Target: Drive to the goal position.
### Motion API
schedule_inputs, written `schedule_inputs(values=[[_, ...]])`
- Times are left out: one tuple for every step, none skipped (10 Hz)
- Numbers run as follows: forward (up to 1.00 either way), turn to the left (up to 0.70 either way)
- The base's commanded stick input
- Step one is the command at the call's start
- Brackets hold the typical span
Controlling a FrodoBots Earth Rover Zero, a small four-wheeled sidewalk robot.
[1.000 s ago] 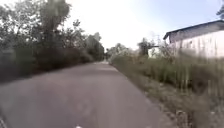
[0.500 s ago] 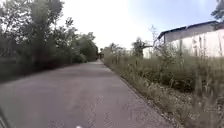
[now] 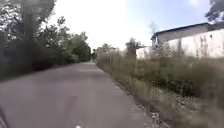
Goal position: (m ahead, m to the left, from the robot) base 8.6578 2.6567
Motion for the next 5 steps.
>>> schedule_inputs(values=[[1.00,-0.01],[1.00,-0.01],[1.00,-0.01],[1.00,-0.01],[1.00,-0.01]])
